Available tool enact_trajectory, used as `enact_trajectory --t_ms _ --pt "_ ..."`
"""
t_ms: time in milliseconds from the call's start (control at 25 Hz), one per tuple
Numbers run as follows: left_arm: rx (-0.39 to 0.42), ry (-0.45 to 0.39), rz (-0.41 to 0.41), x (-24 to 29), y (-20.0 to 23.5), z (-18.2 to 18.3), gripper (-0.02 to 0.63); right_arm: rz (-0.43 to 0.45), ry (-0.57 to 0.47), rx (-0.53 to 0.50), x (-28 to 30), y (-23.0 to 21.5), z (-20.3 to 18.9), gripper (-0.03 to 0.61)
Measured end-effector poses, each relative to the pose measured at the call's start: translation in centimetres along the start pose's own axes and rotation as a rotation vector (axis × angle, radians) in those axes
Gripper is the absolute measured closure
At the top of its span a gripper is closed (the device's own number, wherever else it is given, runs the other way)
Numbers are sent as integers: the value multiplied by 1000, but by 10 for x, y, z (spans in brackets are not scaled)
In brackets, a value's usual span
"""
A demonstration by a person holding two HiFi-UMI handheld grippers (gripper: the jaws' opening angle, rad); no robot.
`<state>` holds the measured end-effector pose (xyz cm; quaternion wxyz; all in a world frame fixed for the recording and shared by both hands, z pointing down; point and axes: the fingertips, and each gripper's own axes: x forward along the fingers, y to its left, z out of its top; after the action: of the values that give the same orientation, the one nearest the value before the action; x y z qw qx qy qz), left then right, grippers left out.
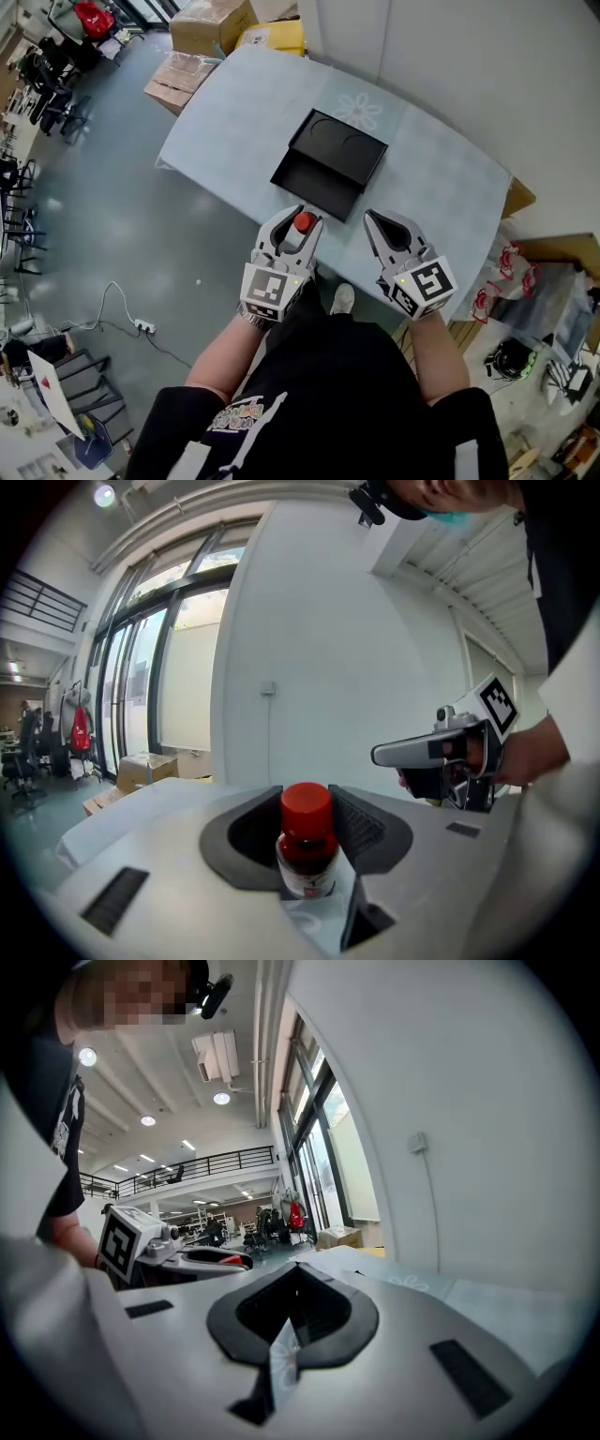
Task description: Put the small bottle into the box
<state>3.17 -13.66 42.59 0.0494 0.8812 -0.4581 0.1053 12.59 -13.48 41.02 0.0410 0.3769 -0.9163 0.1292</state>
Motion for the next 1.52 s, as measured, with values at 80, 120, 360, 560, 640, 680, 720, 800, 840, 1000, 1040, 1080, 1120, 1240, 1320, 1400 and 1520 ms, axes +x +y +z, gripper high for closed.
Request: enact_trajectory --t_ms 80,120,360,560,640,680,720,800,840,1000,1040,1080,1120,1240,1320,1400,1520 --pt "8 -3 -25 7 7 -3 457 -25 9 7 8 -4 -1 571" --pt "5 -5 -38 11 11 -4 457 -35 14 11 12 -6 -3 571" --pt "15 -9 -78 43 44 -18 457 -93 51 44 43 -25 -11 571" --pt "8 5 -98 74 76 -40 457 -119 84 70 73 -38 -21 571" --pt "1 19 -107 86 86 -50 457 -130 99 84 85 -44 -27 571" --pt "-1 26 -112 91 90 -56 457 -136 107 92 90 -47 -31 571" --pt "-1 34 -118 96 94 -62 457 -142 115 101 95 -50 -35 571" --pt "4 50 -129 106 102 -74 457 -152 131 116 105 -54 -42 571" --pt "8 57 -133 111 106 -79 457 -157 137 121 110 -56 -45 571" --pt "13 85 -145 127 121 -101 457 -179 162 144 126 -64 -55 571" --pt "13 92 -148 130 124 -106 457 -184 169 151 128 -66 -58 571" --pt "15 99 -151 133 127 -111 457 -188 174 157 131 -68 -61 571" --pt "18 104 -155 137 129 -115 457 -191 179 163 134 -70 -65 571" --pt "24 111 -168 146 134 -123 457 -198 191 176 141 -74 -73 571" --pt "29 111 -172 149 137 -126 457 -200 195 185 147 -74 -76 571" --pt "37 111 -171 151 139 -130 457 -199 197 193 153 -73 -79 571" --pt "48 115 -171 153 139 -135 457 -199 201 198 158 -69 -81 571"
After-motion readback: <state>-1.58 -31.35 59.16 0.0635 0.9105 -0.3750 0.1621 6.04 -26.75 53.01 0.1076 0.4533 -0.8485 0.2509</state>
